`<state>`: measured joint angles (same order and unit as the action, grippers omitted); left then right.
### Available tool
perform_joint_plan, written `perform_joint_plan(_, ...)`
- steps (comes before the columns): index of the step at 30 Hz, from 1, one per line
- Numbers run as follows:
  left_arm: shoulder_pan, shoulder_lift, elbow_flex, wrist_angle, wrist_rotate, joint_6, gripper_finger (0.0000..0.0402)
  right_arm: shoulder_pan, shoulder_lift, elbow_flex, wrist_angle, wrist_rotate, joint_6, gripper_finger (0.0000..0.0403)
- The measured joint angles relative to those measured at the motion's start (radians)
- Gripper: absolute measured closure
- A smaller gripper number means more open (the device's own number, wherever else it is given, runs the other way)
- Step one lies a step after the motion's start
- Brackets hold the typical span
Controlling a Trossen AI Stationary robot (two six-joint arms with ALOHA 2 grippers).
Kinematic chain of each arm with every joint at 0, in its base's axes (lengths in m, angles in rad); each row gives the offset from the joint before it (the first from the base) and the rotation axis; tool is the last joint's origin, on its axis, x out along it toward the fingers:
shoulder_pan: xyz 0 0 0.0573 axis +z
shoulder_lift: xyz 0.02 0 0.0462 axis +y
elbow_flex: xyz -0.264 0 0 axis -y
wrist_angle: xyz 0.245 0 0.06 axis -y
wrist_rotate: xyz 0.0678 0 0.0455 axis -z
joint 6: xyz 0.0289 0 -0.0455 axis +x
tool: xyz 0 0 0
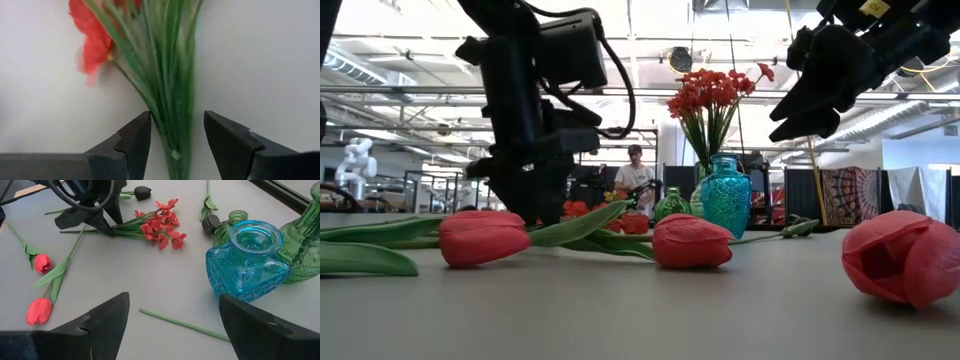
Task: Sort flowers into vase by color
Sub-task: Put the red flowers into the top green vase
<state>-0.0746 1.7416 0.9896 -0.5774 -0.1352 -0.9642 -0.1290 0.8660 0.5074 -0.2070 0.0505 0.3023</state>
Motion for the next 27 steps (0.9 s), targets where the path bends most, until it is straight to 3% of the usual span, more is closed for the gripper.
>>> perform_joint_plan(27,-0.031,0.0,0.0,0.0,-0.031,0.0,0.0211,0.0,0.0,0.0,0.0,0.0,0.0,0.0103)
